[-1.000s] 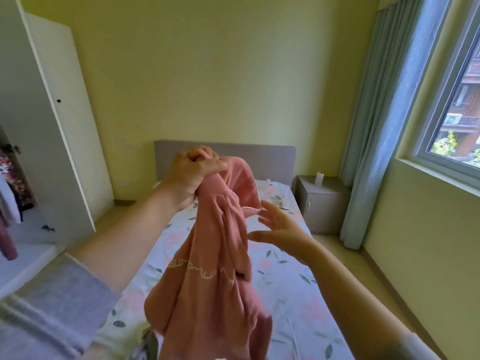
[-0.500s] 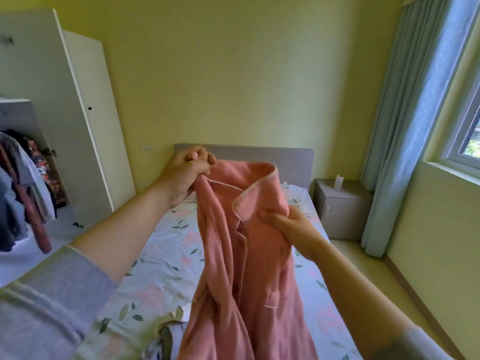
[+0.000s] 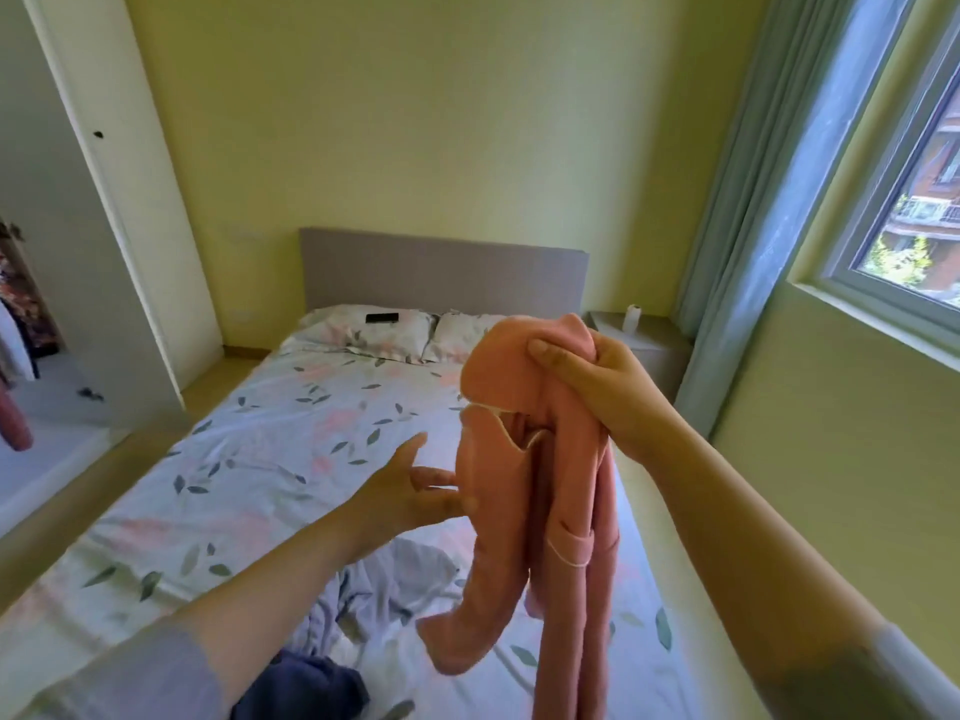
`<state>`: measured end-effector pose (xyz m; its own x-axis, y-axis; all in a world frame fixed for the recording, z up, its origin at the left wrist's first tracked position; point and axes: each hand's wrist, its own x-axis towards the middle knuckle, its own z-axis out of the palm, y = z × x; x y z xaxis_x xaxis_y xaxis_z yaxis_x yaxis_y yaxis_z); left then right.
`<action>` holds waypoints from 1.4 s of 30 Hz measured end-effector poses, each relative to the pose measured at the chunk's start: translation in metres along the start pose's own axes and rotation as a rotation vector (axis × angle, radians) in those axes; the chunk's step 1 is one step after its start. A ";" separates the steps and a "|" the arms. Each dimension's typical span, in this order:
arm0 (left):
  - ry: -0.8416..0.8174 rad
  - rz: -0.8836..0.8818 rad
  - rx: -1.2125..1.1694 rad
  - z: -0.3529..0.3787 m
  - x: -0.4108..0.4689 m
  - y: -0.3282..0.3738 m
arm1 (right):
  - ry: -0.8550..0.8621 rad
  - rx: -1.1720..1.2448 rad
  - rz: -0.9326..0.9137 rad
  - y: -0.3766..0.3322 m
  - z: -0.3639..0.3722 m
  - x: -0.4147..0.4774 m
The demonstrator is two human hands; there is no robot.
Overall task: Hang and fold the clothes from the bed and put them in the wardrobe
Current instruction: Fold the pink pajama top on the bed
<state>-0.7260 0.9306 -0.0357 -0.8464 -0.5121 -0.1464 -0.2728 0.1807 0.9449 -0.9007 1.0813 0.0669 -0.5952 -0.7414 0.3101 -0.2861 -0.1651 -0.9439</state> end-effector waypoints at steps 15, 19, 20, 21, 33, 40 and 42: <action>0.238 0.369 0.194 0.004 -0.007 0.020 | 0.208 -0.625 0.091 -0.007 -0.090 -0.076; 0.019 0.282 0.330 -0.028 -0.023 0.038 | 0.124 -0.769 0.159 -0.014 -0.096 -0.108; -0.016 0.263 0.358 -0.032 -0.027 0.038 | 0.093 -0.782 0.188 -0.015 -0.097 -0.117; -0.056 0.241 0.375 -0.033 -0.032 0.036 | 0.061 -0.796 0.214 -0.015 -0.097 -0.126; -0.195 0.222 0.429 -0.019 -0.091 -0.043 | -0.151 -1.095 0.476 0.026 -0.078 -0.240; -0.131 0.267 0.445 -0.010 -0.129 -0.081 | -0.144 -1.105 0.487 0.046 -0.084 -0.295; -0.115 0.298 0.458 -0.004 -0.138 -0.083 | -0.110 -1.078 0.494 0.049 -0.082 -0.305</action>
<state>-0.5843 0.9833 -0.0929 -0.9548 -0.2924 0.0526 -0.1629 0.6633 0.7304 -0.7947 1.3528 -0.0642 -0.7660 -0.6313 -0.1213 -0.5587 0.7471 -0.3601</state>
